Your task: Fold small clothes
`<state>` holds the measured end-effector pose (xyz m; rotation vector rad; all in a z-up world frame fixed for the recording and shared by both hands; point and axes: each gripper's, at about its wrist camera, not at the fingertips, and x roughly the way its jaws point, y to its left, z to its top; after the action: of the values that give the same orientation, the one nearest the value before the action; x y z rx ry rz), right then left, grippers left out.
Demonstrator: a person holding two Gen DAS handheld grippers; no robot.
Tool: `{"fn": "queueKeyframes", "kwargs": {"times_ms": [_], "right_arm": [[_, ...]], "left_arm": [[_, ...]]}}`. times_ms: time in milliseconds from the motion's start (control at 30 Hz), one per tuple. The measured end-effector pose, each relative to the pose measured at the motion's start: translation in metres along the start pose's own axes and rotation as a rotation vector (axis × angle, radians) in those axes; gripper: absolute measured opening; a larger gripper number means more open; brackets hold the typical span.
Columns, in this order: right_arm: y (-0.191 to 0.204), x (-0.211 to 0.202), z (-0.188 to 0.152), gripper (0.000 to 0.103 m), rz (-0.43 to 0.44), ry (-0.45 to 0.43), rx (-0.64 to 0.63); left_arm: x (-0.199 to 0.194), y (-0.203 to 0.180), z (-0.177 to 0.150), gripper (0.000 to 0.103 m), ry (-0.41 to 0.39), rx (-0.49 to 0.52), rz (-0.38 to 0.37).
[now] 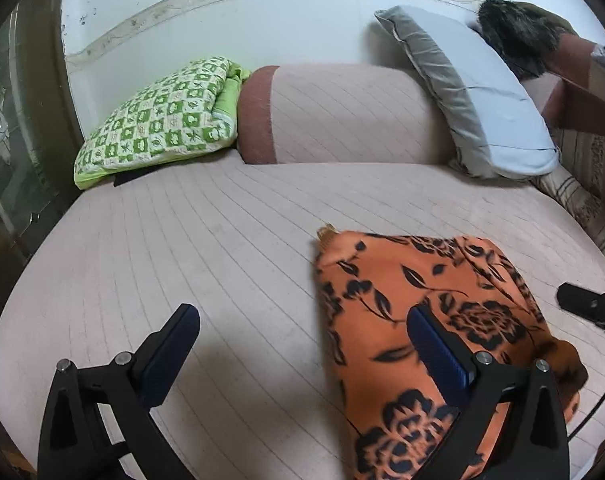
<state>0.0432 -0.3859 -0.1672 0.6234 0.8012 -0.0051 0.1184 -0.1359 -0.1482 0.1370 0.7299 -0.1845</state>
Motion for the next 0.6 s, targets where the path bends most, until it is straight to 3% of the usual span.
{"fn": "queueKeyframes", "kwargs": {"times_ms": [167,333,600], "right_arm": [[0.016,-0.004,0.005,0.005,0.007,-0.068,-0.055],[0.032,-0.016,0.001,0.005,0.047,-0.134,-0.123],[0.036,-0.017,-0.002,0.006,0.05,-0.137,-0.161]], "left_arm": [[0.005,0.011,0.008,0.103,-0.002,-0.027,-0.004],[-0.003,0.02,0.012,0.103,-0.058,-0.06,0.01],[-0.002,0.034,0.016,0.103,-0.085,-0.093,0.039]]}}
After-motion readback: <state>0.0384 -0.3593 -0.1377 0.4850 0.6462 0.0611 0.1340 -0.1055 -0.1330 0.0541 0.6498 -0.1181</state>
